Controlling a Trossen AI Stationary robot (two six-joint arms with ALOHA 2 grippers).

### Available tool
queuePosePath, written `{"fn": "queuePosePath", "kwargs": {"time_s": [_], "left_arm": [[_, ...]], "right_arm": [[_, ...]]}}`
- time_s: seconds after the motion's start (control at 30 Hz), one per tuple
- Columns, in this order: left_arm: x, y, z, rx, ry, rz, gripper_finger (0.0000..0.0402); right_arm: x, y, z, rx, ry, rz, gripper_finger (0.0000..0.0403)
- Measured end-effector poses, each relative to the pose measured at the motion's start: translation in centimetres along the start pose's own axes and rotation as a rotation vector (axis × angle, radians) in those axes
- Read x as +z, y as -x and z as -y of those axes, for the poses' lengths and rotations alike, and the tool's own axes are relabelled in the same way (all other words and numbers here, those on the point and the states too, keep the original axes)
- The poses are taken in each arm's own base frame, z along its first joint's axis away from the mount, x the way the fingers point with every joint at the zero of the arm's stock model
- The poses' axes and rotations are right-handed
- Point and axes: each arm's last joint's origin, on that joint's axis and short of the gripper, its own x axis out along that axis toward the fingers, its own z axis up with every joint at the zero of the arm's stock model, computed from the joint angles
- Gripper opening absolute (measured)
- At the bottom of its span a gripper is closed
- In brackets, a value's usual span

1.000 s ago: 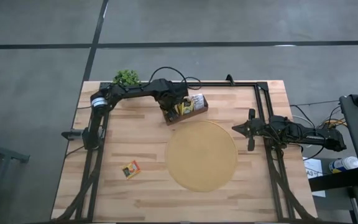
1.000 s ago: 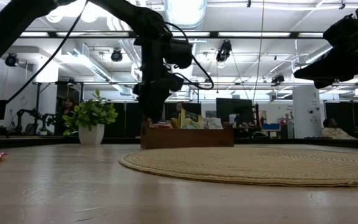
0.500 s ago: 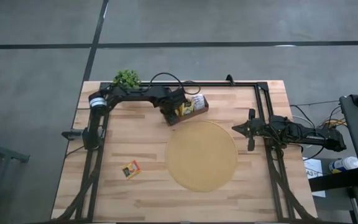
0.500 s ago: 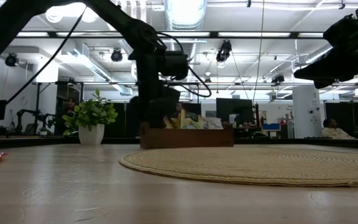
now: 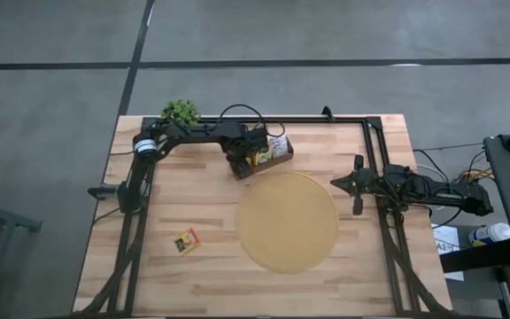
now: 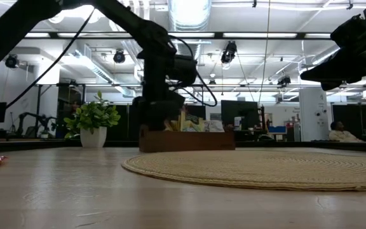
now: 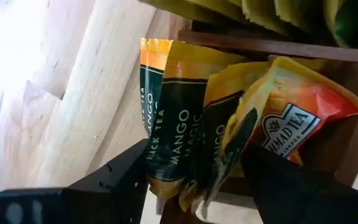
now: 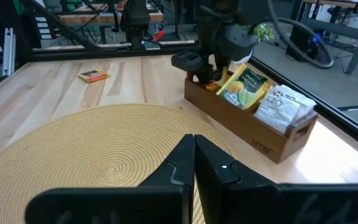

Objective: Pick & Place Tea
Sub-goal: Put the orange tea bag into the left section of the wooden organizer

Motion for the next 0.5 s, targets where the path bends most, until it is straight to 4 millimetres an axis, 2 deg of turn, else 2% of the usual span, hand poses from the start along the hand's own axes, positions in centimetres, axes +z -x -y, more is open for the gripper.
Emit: {"fn": "queuePosePath", "kwargs": {"time_s": [0.13, 0.27, 0.5], "left_arm": [[0.9, 2.1, -0.2, -0.008, 0.01, 0.016, 0.0241], [1.3, 3.8, -0.5, 0.058, 0.011, 0.027, 0.0241], [1.5, 5.1, -0.5, 0.08, 0.0, 0.037, 0.0241]], "right_arm": [[0.0, 0.0, 0.0, 0.0, 0.0, 0.0, 0.0009], [0.0, 0.0, 0.0, 0.0, 0.0, 0.0, 0.0009], [0.0, 0.0, 0.0, 0.0, 0.0, 0.0, 0.0009]]}}
